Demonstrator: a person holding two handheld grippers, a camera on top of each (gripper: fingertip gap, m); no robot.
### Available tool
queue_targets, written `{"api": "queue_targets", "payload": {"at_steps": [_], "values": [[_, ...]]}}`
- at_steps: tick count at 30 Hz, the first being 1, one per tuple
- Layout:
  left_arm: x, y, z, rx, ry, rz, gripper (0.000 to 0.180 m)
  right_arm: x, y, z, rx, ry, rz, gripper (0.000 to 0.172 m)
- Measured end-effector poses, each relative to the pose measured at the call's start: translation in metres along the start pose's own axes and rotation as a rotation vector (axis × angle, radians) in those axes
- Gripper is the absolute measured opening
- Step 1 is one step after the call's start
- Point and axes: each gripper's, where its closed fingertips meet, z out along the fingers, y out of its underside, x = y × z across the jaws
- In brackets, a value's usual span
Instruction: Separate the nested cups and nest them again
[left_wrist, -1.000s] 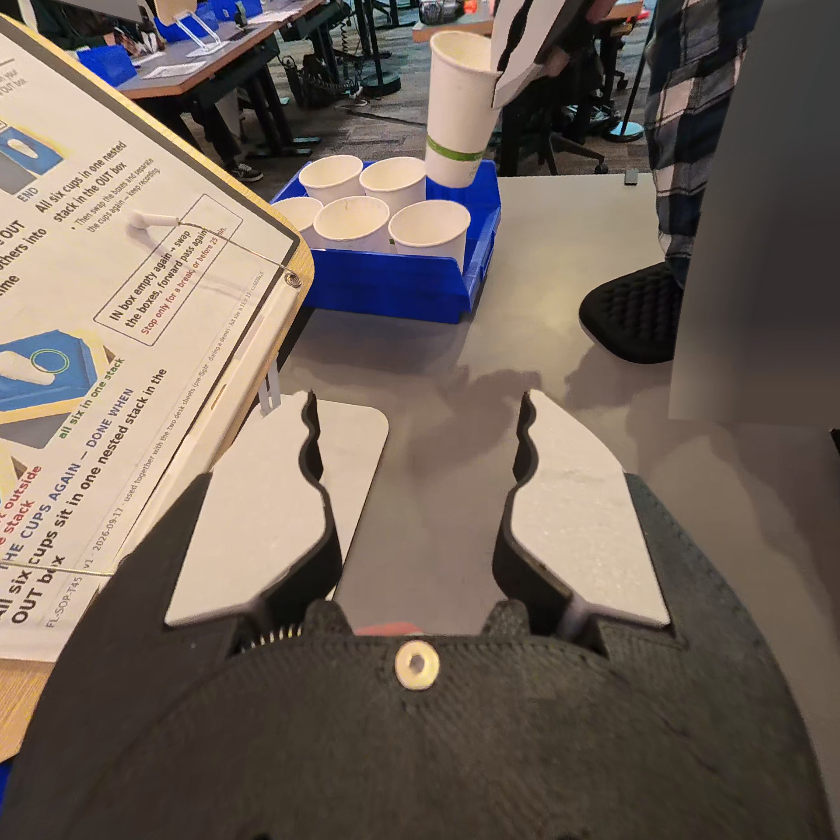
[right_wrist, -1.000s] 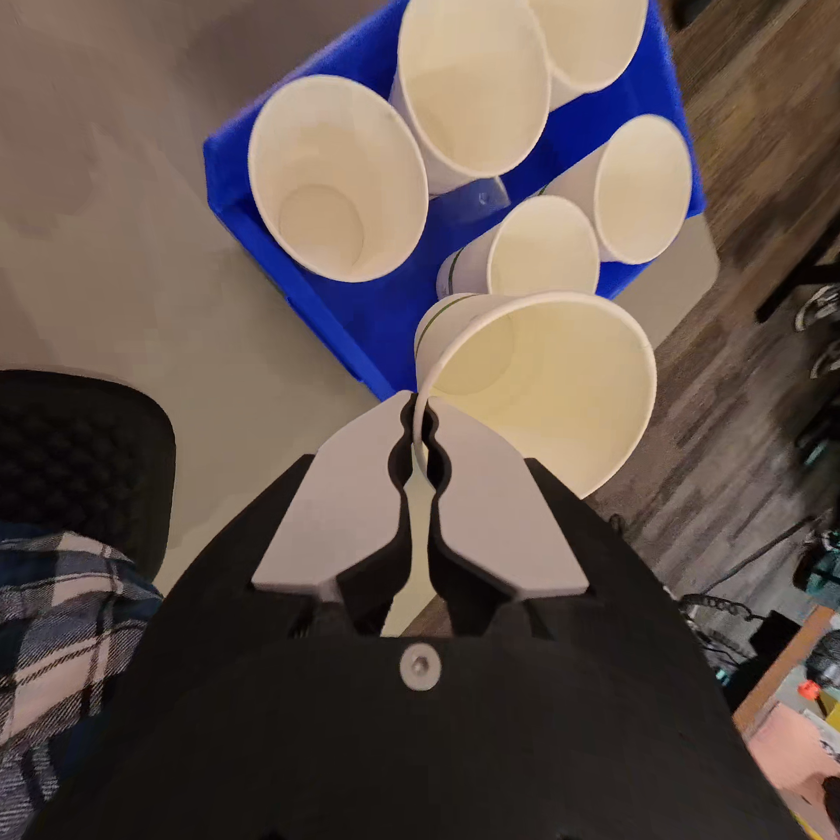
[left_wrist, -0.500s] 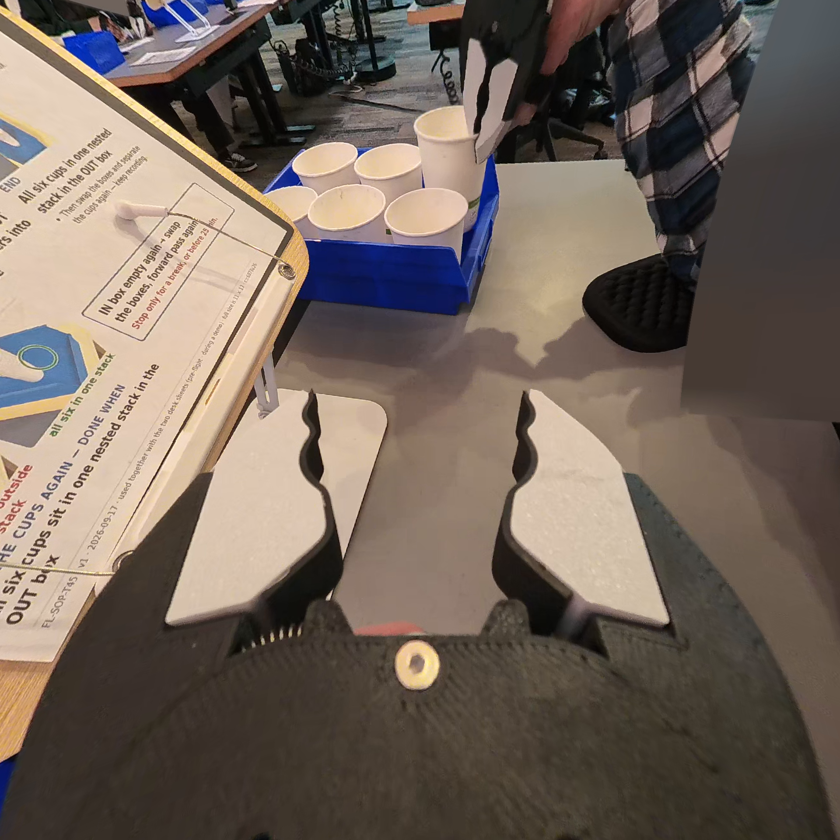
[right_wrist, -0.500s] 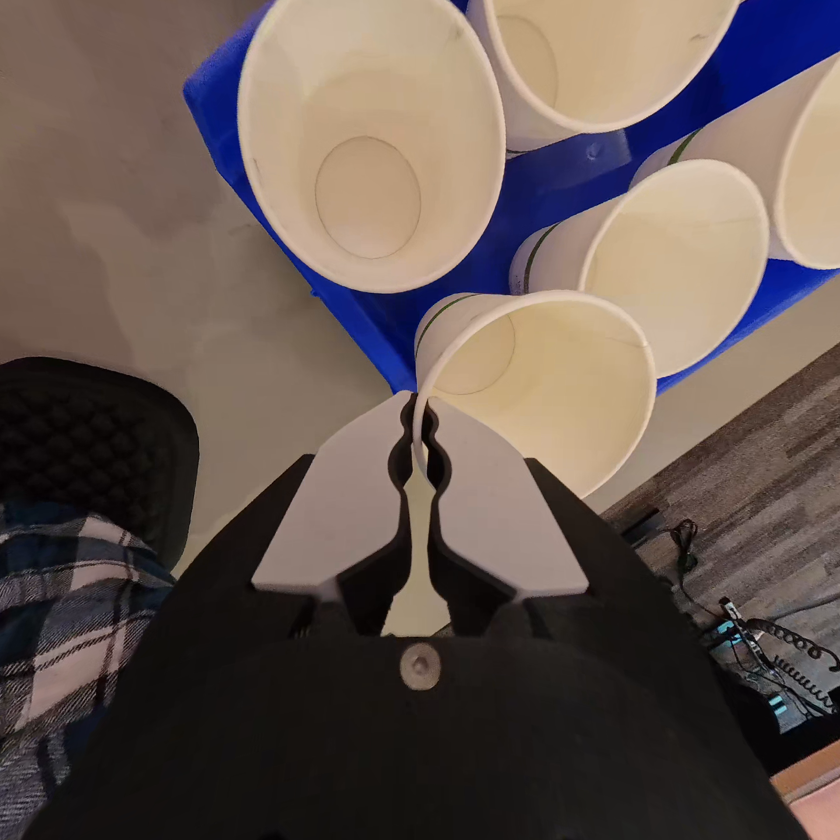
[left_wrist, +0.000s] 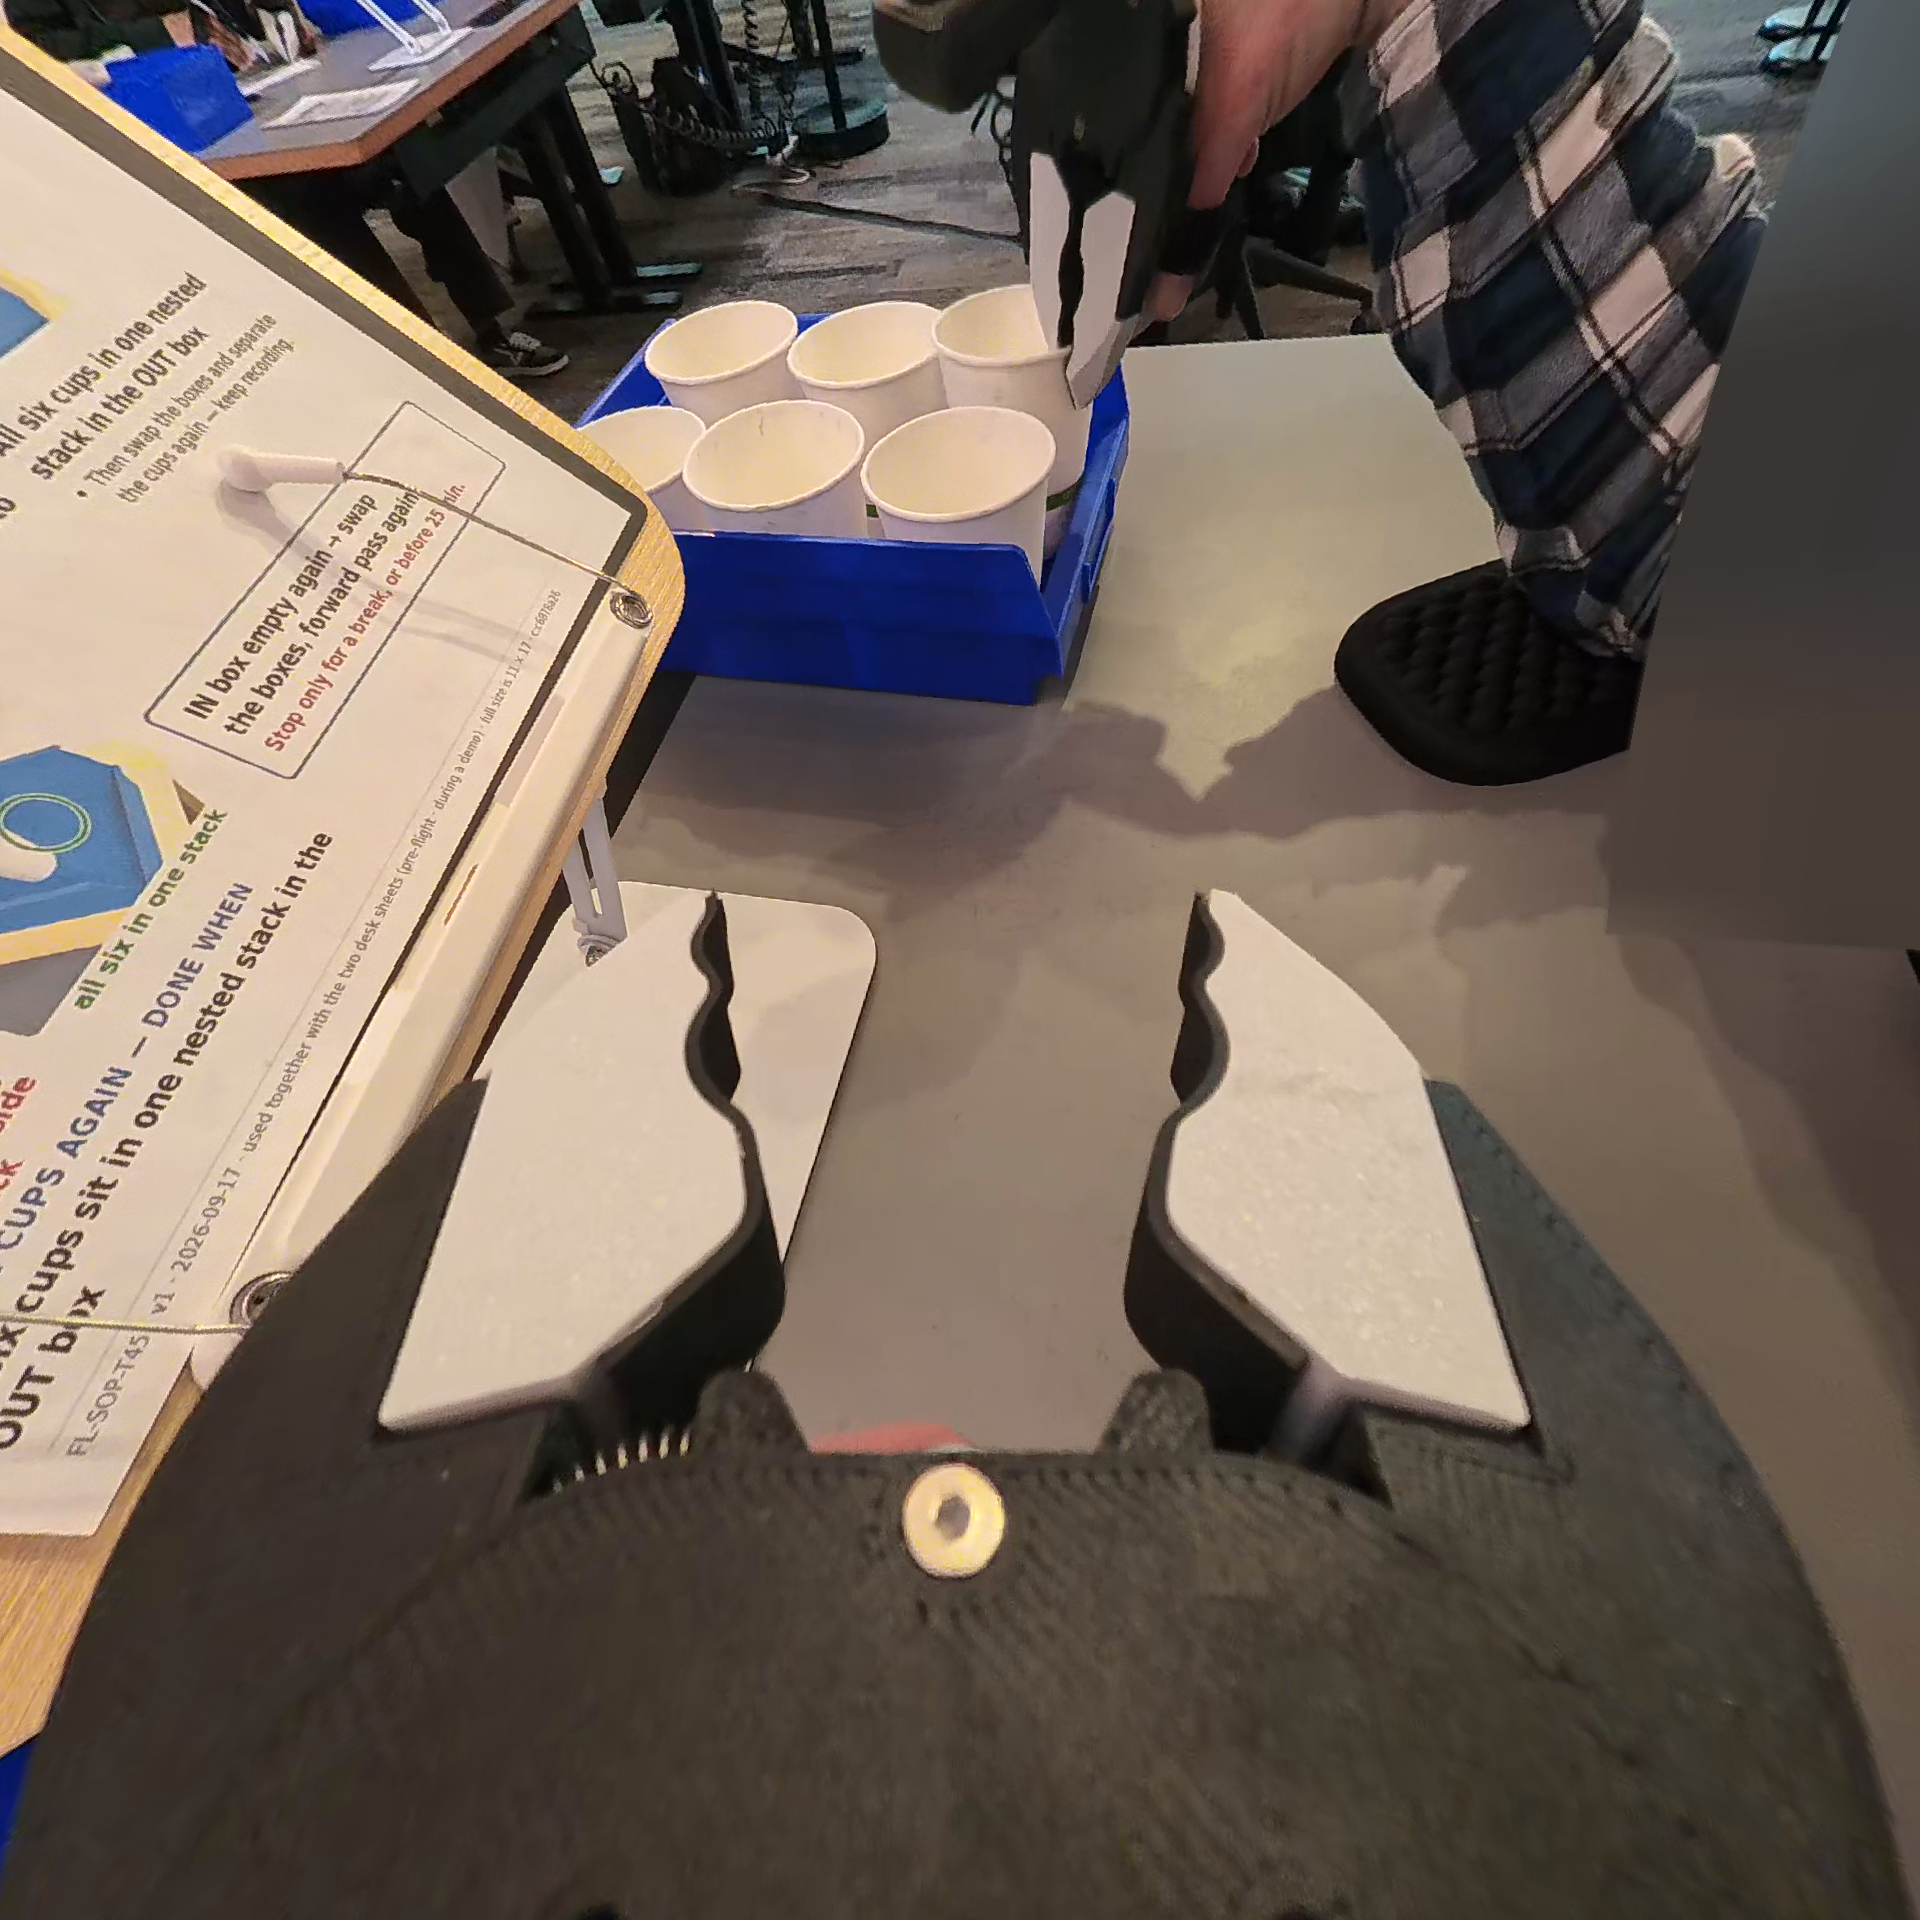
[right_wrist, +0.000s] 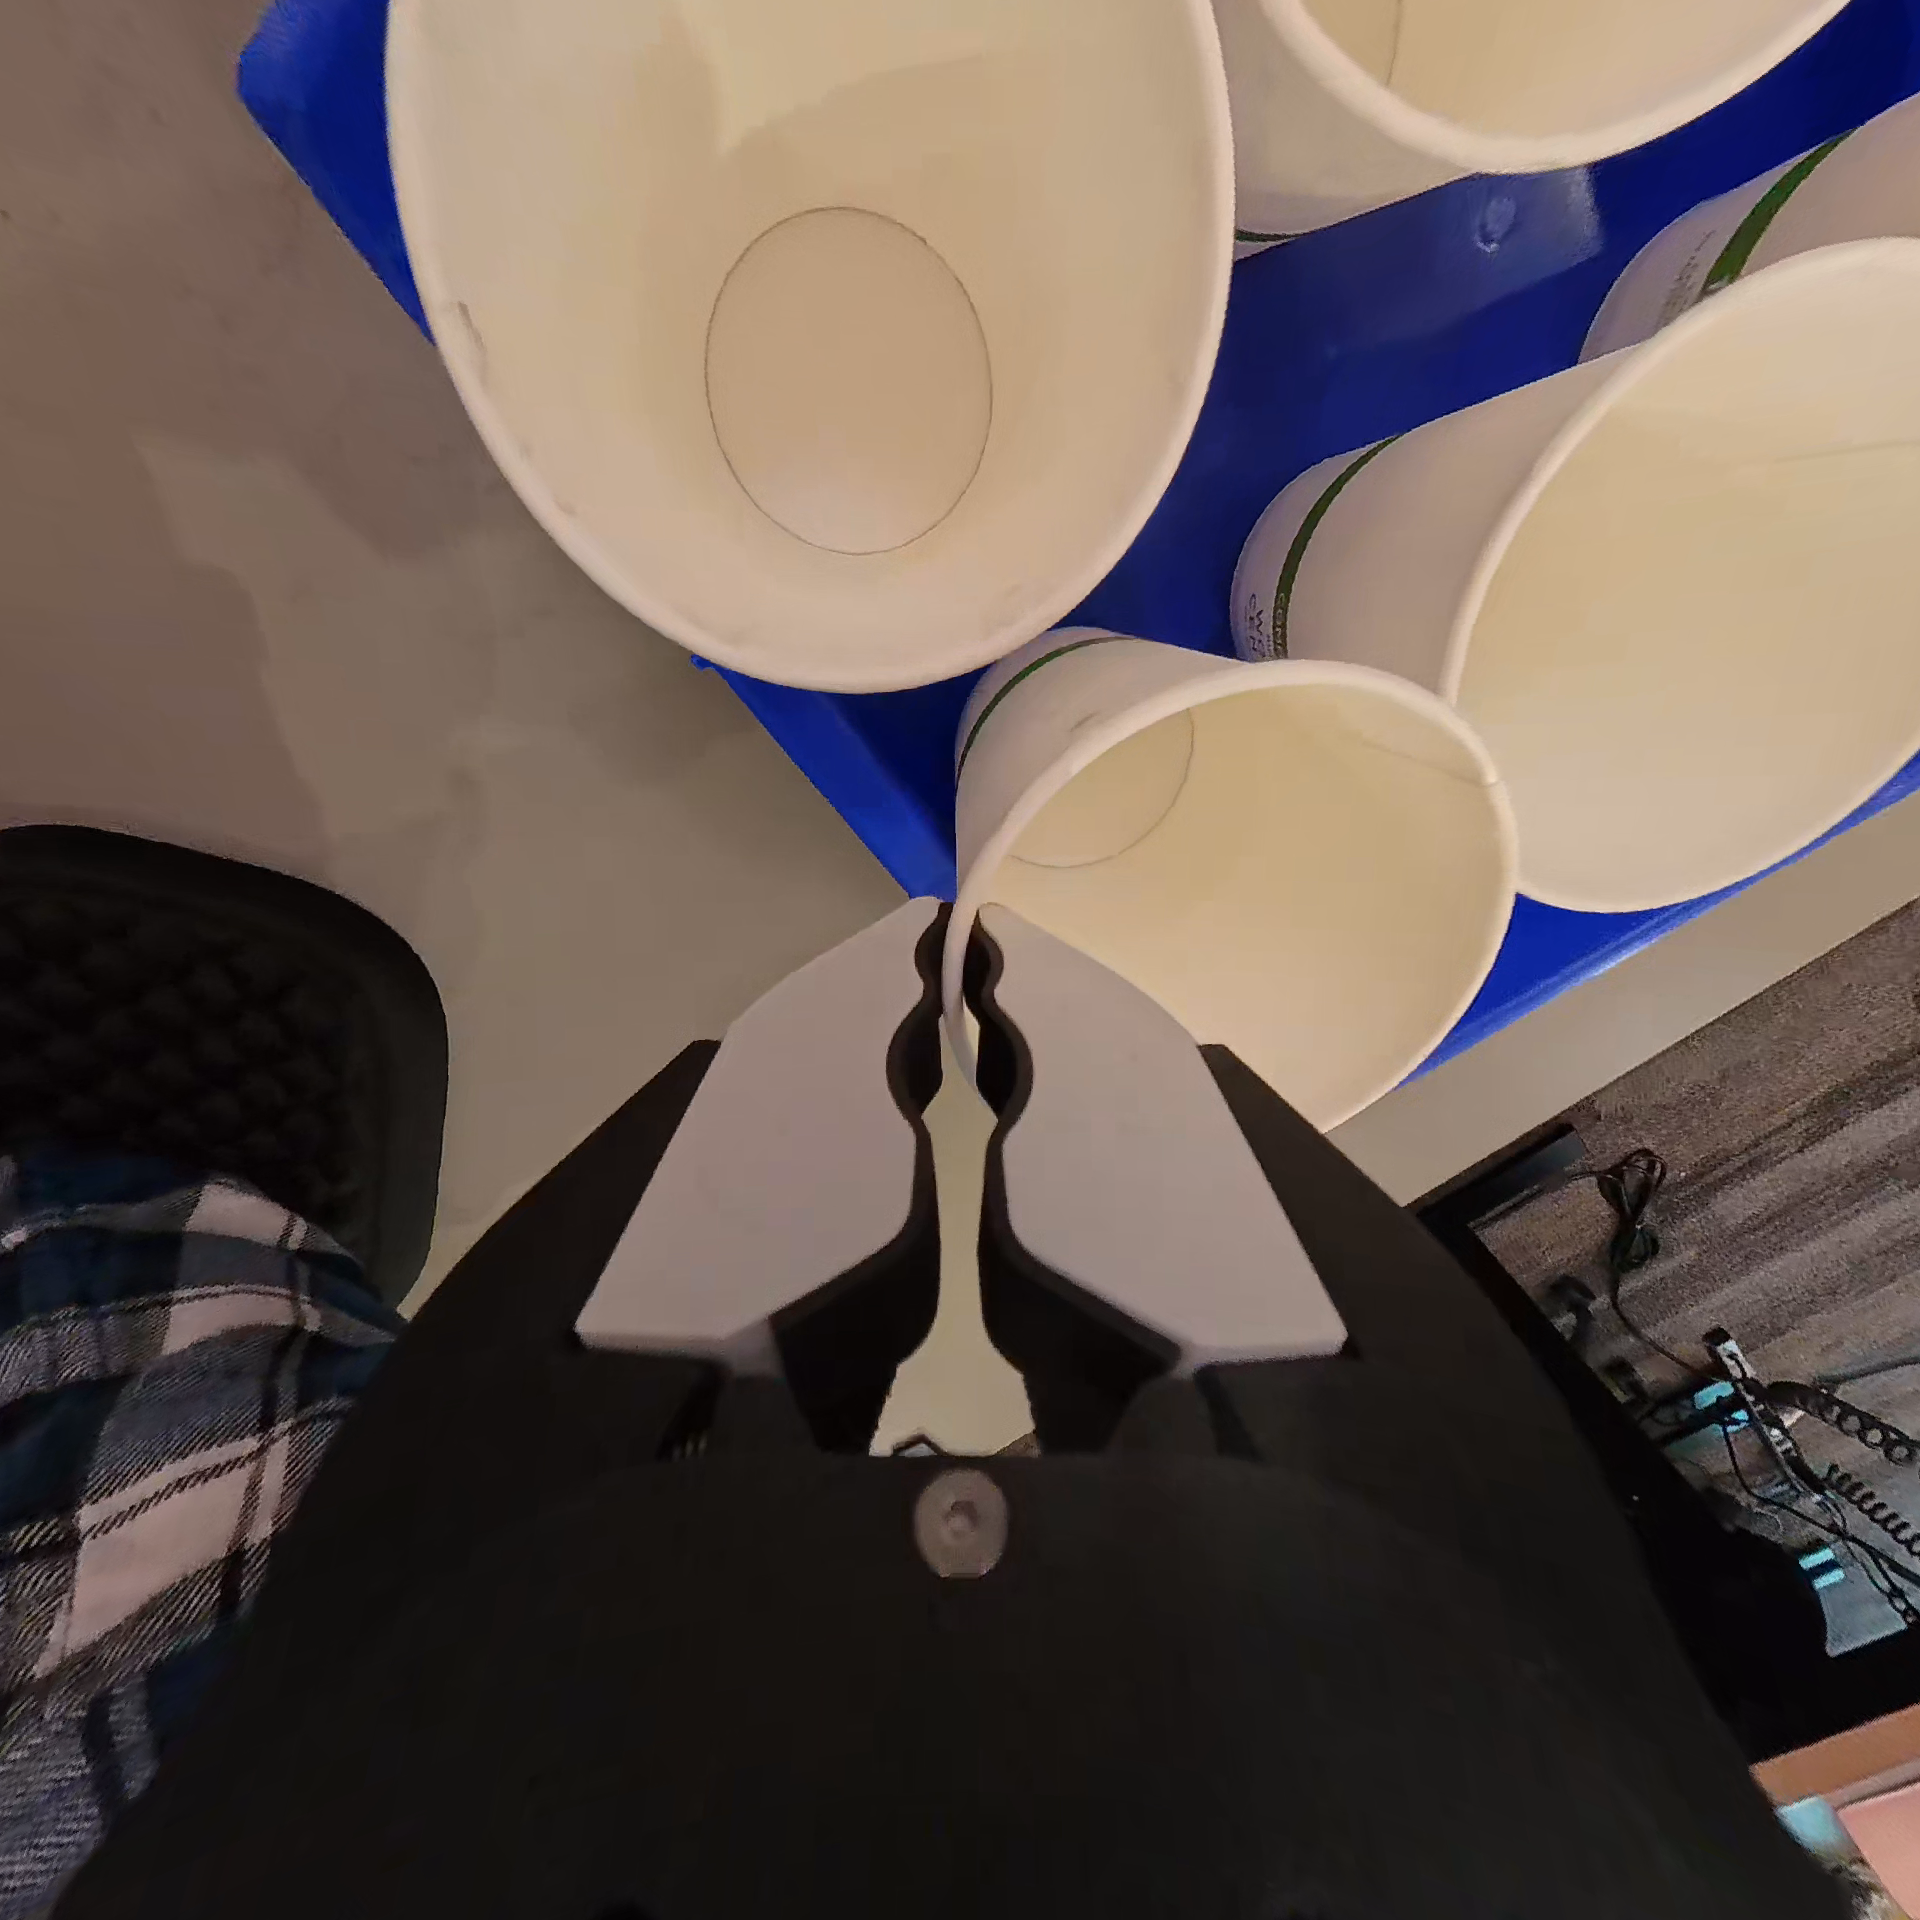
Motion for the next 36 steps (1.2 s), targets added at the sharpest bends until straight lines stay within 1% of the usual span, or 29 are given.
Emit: {"api": "queue_targets", "payload": {"at_steps": [9,13,15,19,22,26,28,31,33,36], "values": [[0.001,-0.002,-0.003,0.002,0.000,0.007,0.082,0.001,0.000,0.011,-0.114,0.025,0.017,0.002],[0.001,-0.002,-0.003,0.002,0.001,0.009,0.082,0.002,0.003,0.012,-0.118,0.016,0.051,0.004],[0.001,-0.002,-0.003,0.001,0.000,0.009,0.082,0.002,0.001,0.010,-0.100,0.022,0.045,0.015],[0.000,-0.002,-0.003,0.000,-0.005,0.009,0.083,0.006,-0.002,0.003,-0.074,0.065,0.050,0.044],[-0.001,-0.001,-0.003,-0.005,-0.012,0.011,0.085,0.008,-0.002,-0.007,-0.042,0.097,0.053,0.056],[-0.004,-0.001,-0.007,-0.006,-0.027,0.012,0.088,0.009,-0.006,-0.030,0.034,0.166,0.046,0.060],[-0.009,-0.002,-0.011,-0.009,-0.048,0.011,0.090,0.009,-0.012,-0.045,0.086,0.214,0.035,0.058],[-0.017,-0.003,-0.020,-0.006,-0.085,0.014,0.090,0.004,-0.029,-0.066,0.179,0.279,-0.012,0.054],[-0.026,-0.002,-0.030,-0.016,-0.132,0.025,0.091,0.006,-0.037,-0.079,0.224,0.337,-0.012,0.052],[-0.046,0.001,-0.052,-0.033,-0.230,0.037,0.091,0.019,-0.049,-0.099,0.338,0.414,0.019,0.048]]}}
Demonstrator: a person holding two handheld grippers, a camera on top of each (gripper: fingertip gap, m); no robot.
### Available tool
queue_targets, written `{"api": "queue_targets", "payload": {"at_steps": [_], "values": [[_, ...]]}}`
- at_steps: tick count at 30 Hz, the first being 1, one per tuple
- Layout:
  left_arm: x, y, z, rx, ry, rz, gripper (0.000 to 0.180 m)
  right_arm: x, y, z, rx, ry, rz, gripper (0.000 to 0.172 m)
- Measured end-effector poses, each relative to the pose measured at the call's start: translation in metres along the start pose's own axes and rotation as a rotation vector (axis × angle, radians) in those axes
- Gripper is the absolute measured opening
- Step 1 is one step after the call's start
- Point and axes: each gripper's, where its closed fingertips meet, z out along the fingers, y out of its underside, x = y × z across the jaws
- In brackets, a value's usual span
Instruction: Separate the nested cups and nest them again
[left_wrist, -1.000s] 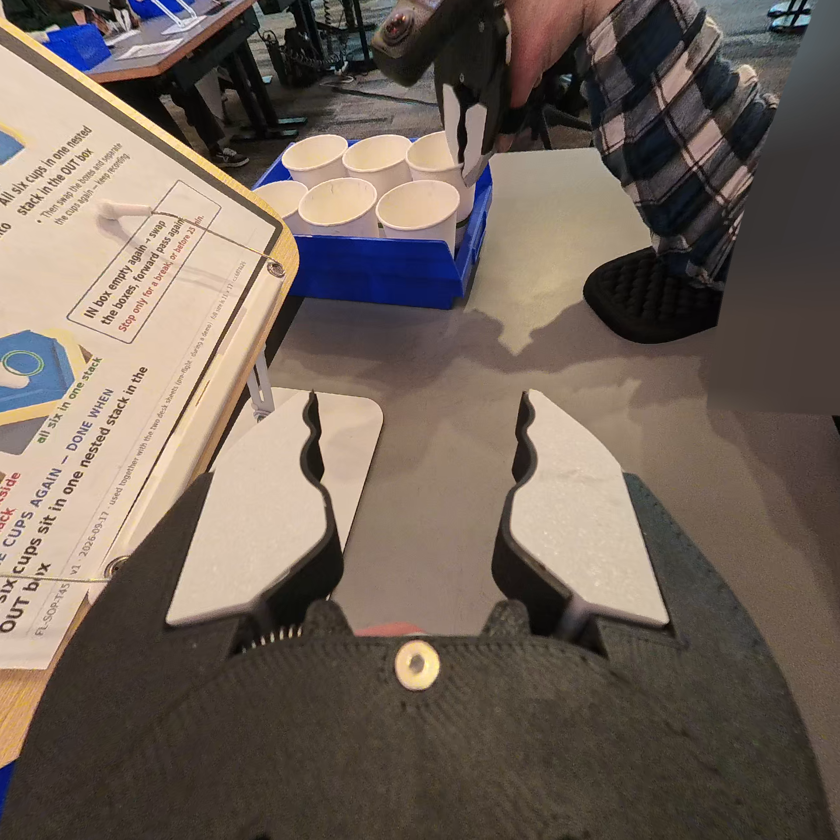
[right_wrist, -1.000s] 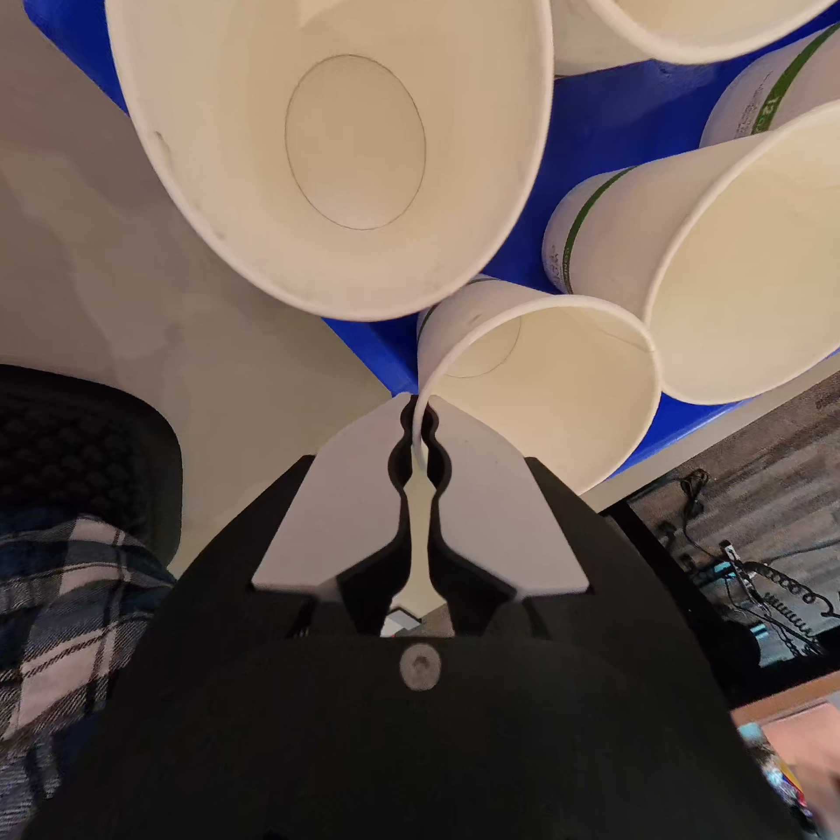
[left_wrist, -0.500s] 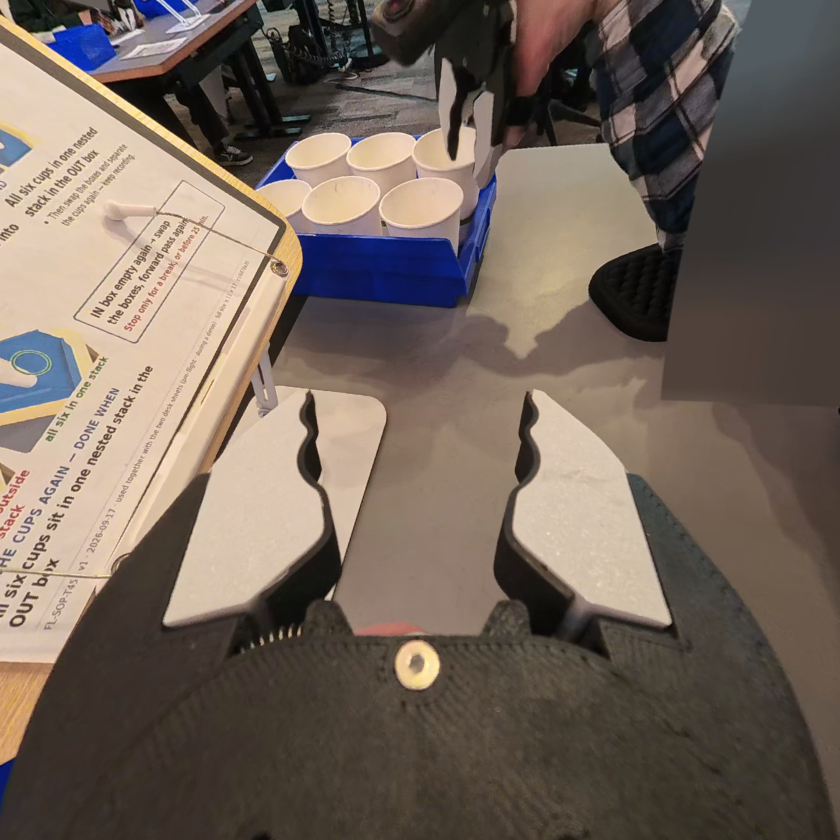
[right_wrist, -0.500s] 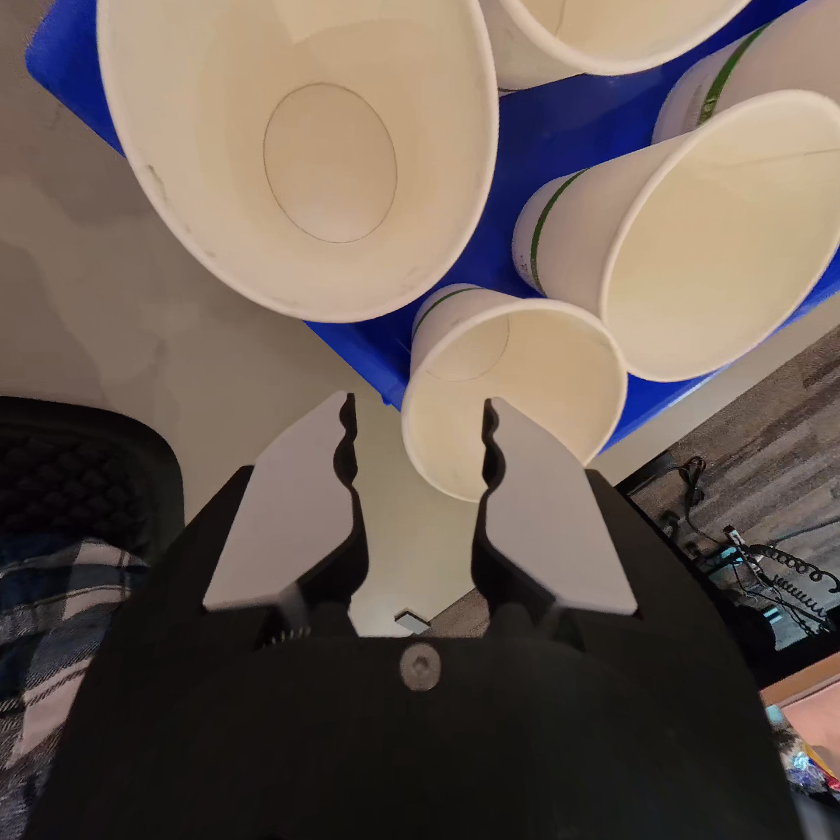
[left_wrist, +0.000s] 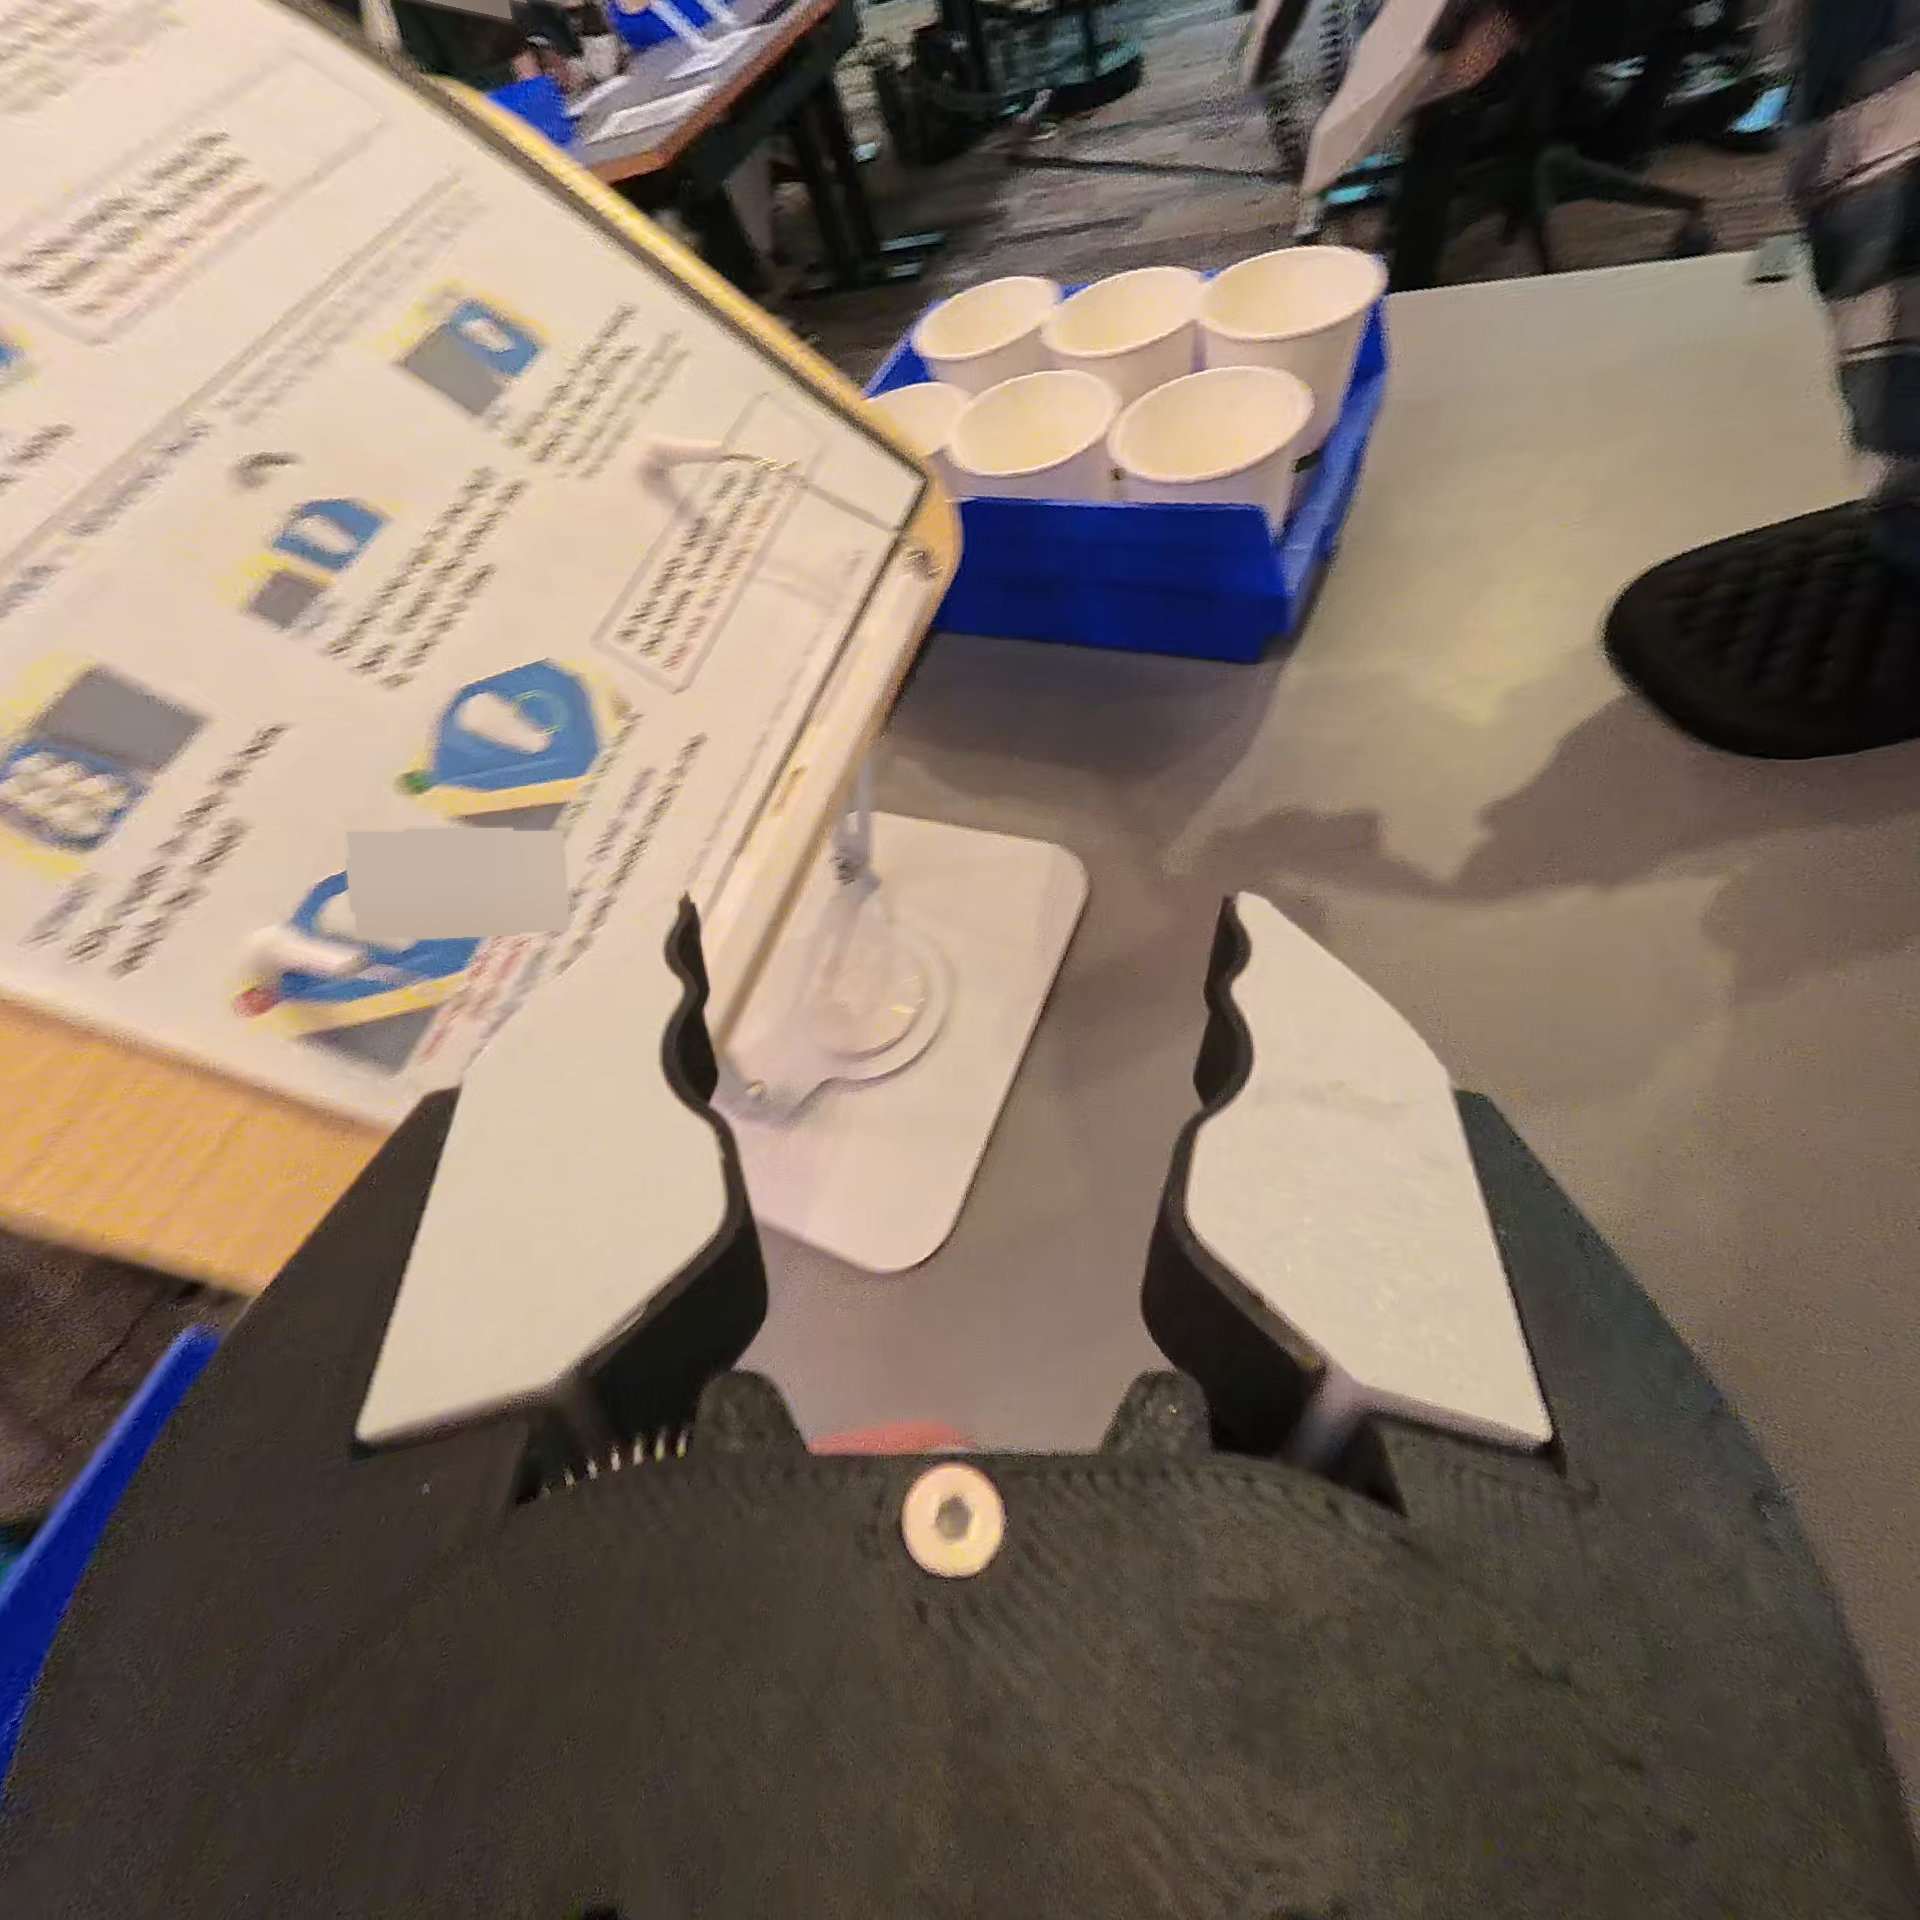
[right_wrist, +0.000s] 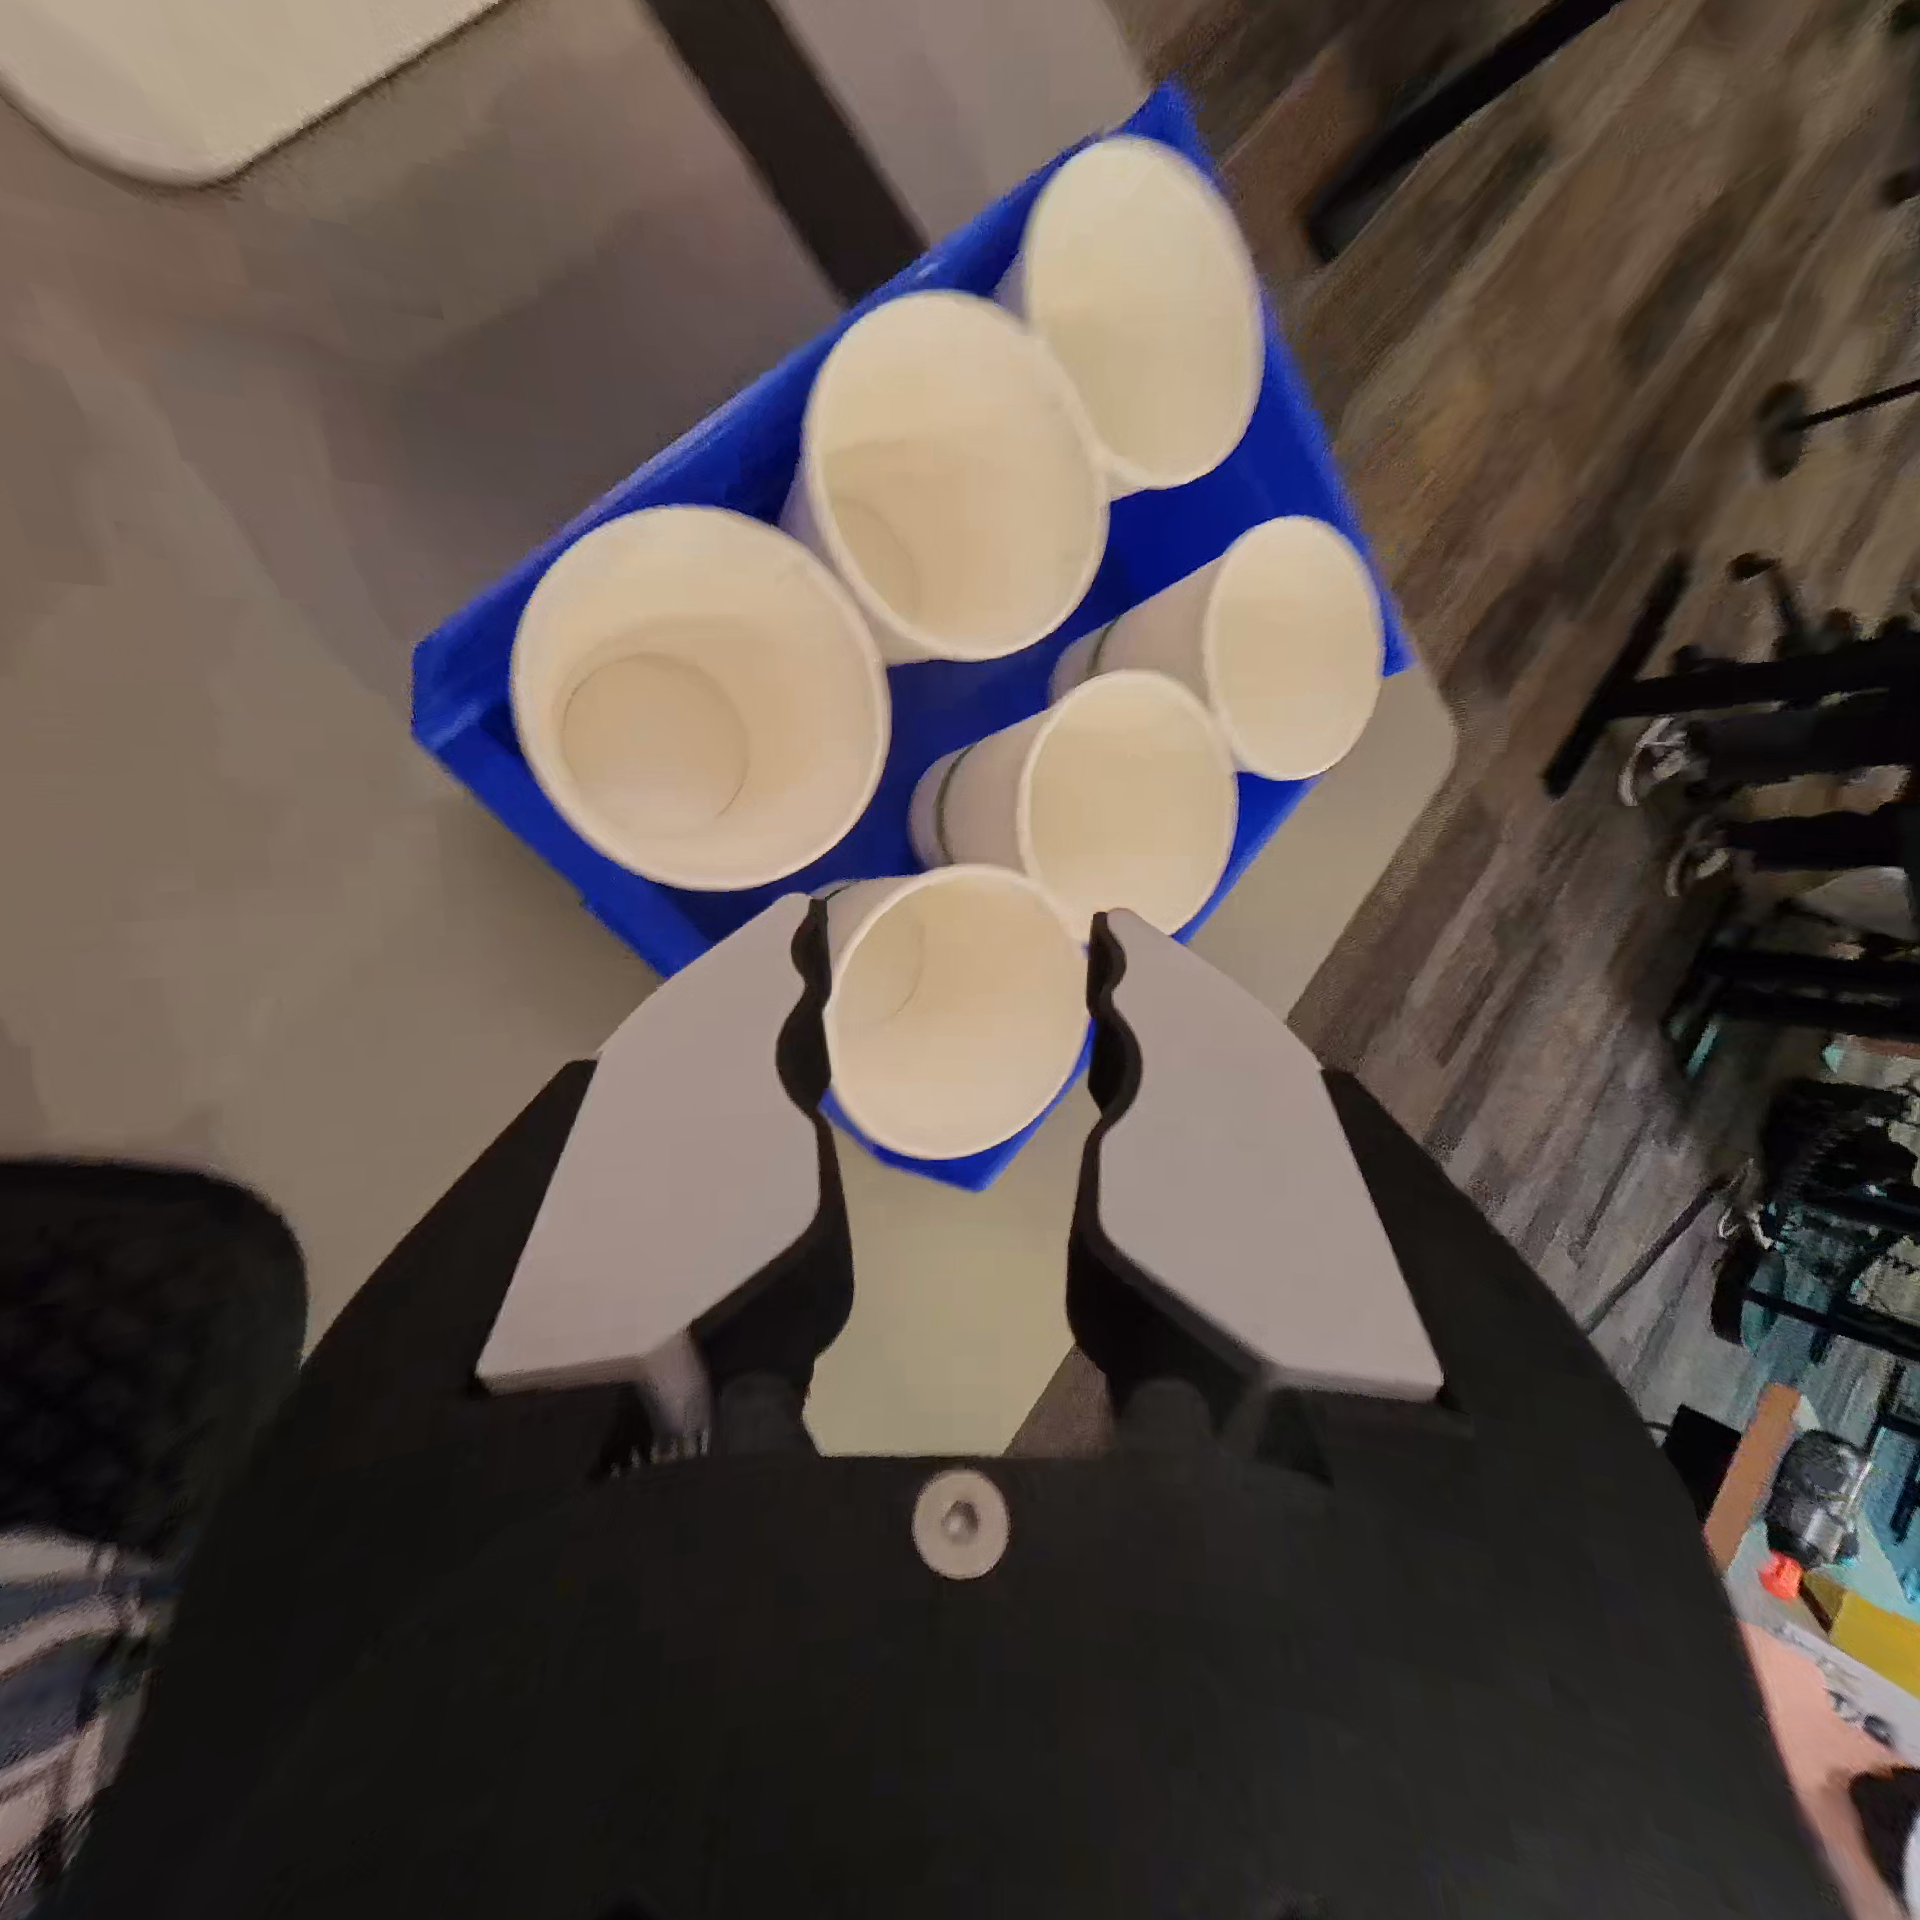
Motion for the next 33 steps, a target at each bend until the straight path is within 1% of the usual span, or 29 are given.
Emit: {"api": "queue_targets", "payload": {"at_steps": [4,7,12,16,20,25,29,33], "values": [[-0.045,0.017,-0.030,-0.047,-0.171,-0.008,0.091,0.039,-0.003,-0.004,0.110,0.118,0.130,0.046],[-0.078,0.037,-0.053,-0.086,-0.279,-0.046,0.092,0.062,0.008,0.001,0.134,0.177,0.213,0.047],[-0.135,0.093,-0.101,-0.229,-0.488,-0.123,0.092,0.082,0.031,0.023,0.122,0.182,0.309,0.048],[-0.168,0.142,-0.138,-0.305,-0.596,-0.242,0.095,0.090,0.050,0.043,0.104,0.157,0.376,0.048],[-0.188,0.193,-0.162,-0.357,-0.651,-0.383,0.099,0.090,0.058,0.057,0.120,0.103,0.433,0.049],[-0.195,0.245,-0.168,-0.413,-0.642,-0.542,0.102,0.090,0.067,0.067,0.109,0.069,0.476,0.048],[-0.194,0.269,-0.166,-0.470,-0.635,-0.596,0.102,0.084,0.070,0.073,0.116,0.011,0.521,0.048],[-0.190,0.281,-0.159,-0.516,-0.611,-0.627,0.099,0.078,0.085,0.079,0.034,-0.013,0.517,0.045]]}}
